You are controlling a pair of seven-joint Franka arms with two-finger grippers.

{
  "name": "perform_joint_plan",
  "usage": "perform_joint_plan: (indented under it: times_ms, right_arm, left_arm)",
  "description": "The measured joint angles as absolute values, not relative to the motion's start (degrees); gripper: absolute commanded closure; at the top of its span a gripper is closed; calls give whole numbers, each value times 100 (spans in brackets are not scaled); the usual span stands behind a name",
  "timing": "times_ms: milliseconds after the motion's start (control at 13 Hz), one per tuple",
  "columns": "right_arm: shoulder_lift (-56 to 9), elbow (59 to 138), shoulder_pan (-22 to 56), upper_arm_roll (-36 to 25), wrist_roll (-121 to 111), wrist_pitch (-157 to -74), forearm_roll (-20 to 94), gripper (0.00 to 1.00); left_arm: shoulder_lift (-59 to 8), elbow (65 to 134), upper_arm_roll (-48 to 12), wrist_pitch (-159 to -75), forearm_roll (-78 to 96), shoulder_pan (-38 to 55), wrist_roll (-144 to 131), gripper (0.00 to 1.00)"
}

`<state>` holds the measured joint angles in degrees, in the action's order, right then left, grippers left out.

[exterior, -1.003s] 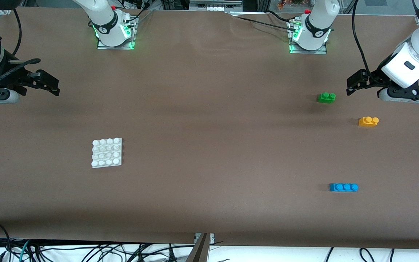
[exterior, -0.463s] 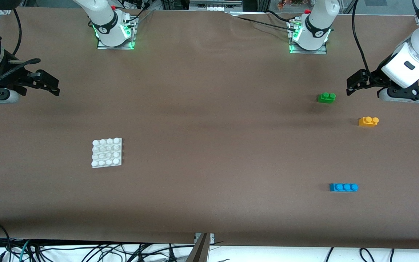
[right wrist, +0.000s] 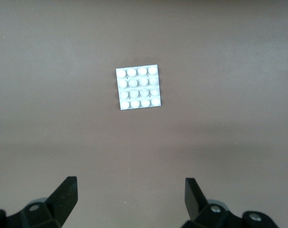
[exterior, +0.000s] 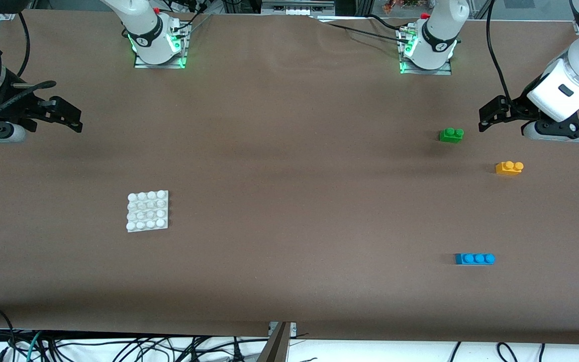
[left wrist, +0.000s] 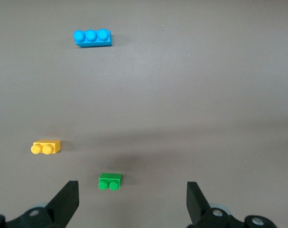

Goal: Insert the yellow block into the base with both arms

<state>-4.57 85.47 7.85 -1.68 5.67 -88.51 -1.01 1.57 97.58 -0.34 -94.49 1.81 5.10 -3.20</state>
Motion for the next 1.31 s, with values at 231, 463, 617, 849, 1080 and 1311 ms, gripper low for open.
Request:
perform_joint_plan:
  times_ms: [231, 463, 617, 849, 1080, 1311]
  right_arm:
    - [-457, 8547, 785, -168, 567, -8851, -101, 0]
    - [-457, 8547, 785, -168, 567, -8851, -101, 0]
    - [-457, 8547, 785, -168, 567, -8851, -101, 0]
    - [-457, 8547, 785, -168, 567, -8897, -101, 0]
    - [-458, 8547, 786, -162, 567, -8994, -101, 0]
    - [-459, 8547, 786, -163, 570, -9031, -101, 0]
  left_arm:
    - [157, 9758, -34, -9449, 181, 510, -320, 0]
    - [157, 9758, -34, -9449, 181, 510, -320, 0]
    - [157, 9758, -34, -9449, 181, 510, -320, 0]
    - [157, 9758, -34, -9449, 180, 510, -320, 0]
    - [157, 9758, -34, -9449, 181, 510, -320, 0]
    - [157, 9758, -34, -9449, 181, 510, -320, 0]
